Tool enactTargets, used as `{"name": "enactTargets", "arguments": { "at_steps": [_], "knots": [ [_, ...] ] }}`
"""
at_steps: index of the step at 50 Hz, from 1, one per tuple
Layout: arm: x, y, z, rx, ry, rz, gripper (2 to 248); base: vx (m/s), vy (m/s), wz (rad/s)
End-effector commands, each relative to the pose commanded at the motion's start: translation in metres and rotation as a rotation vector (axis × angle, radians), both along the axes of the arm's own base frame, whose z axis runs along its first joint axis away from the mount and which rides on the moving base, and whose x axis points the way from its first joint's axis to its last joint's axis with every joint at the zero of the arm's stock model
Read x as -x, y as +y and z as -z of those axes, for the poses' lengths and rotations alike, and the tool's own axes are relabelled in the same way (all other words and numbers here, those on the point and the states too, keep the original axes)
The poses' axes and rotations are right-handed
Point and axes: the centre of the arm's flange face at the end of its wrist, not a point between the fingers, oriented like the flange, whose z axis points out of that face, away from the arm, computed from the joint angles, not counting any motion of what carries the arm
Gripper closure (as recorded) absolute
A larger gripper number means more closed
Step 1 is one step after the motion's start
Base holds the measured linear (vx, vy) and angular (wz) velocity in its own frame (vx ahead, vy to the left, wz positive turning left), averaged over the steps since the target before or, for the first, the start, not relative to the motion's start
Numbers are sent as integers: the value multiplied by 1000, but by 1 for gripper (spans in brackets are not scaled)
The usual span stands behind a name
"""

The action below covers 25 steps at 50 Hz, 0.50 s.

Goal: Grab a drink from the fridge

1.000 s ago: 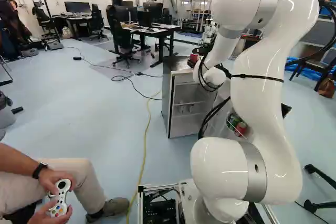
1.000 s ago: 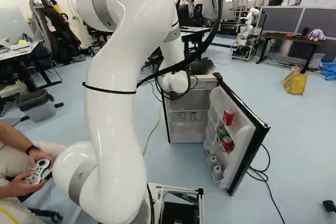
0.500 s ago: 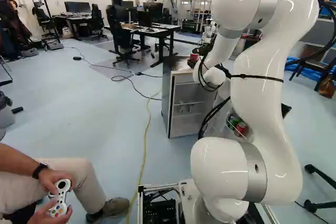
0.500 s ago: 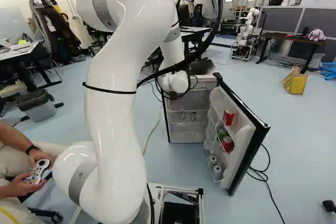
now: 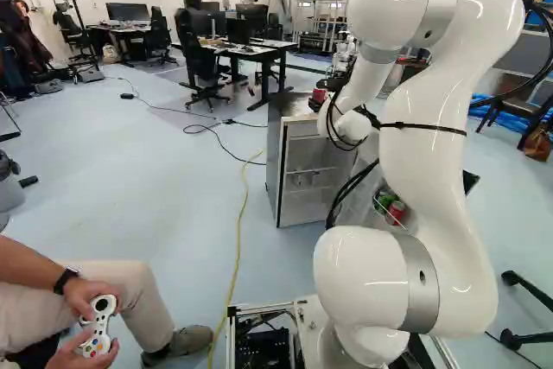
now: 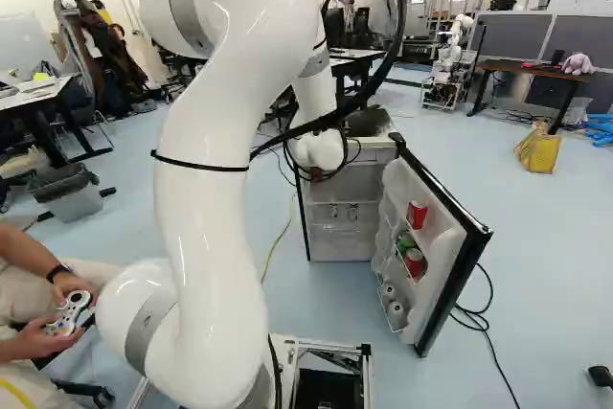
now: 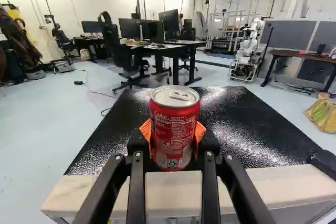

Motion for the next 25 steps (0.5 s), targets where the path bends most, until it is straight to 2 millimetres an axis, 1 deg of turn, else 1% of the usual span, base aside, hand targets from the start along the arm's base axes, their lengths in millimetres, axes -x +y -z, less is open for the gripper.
{"name": "enactTargets", "arguments": {
  "at_steps": [12,25],
  "knots": [
    [0,0,12,-6,18,0,153,0,0,0],
    [0,0,14,-7,21,0,153,0,0,0]
  ]
}}
